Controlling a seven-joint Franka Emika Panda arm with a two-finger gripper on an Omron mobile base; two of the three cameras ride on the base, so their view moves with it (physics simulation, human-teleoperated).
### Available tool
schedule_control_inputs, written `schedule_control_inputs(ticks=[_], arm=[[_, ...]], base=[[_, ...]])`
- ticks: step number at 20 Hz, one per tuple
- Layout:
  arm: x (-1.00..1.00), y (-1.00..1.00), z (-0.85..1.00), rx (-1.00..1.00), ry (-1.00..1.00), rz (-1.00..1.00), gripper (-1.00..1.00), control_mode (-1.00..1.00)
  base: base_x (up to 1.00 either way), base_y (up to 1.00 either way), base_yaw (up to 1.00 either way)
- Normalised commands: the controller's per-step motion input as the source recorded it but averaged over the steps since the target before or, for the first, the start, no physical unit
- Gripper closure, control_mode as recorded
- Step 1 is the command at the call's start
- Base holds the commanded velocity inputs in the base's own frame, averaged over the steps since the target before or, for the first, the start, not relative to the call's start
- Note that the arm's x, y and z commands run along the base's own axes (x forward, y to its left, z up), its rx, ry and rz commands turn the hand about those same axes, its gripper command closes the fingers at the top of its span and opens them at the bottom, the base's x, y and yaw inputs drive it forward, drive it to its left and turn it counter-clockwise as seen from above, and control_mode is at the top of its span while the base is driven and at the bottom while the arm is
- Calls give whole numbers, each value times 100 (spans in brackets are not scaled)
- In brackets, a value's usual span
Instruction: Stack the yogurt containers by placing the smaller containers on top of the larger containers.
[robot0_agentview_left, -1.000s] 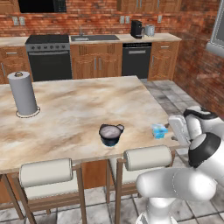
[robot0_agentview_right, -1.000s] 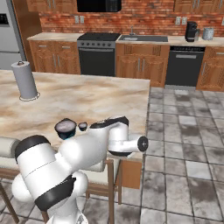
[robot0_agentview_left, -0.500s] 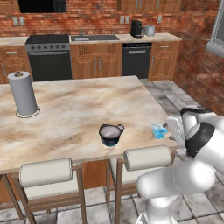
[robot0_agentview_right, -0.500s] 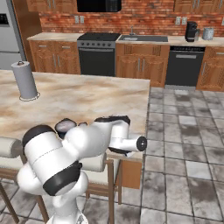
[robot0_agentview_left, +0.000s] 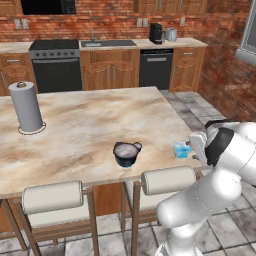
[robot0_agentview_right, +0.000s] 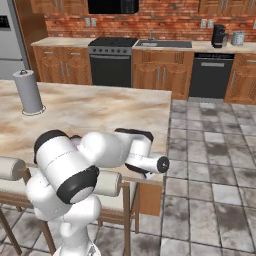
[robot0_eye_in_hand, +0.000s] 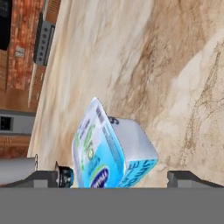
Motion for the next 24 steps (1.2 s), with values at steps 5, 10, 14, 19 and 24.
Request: schedule_control_inputs(ticks=[5, 10, 14, 19, 24], arm=[[18, -6, -9, 1, 0, -2, -100, -100], [11, 0, -6, 1, 1, -2, -100, -100], [6, 1, -6, 0, 0, -1, -100, -100], [6, 1, -8, 0, 0, -1, -100, -100], [0, 4, -12, 0, 0, -2, -100, -100]], base=[[0, 0, 0], [0, 0, 0], [0, 0, 0], [0, 0, 0], [0, 0, 0]])
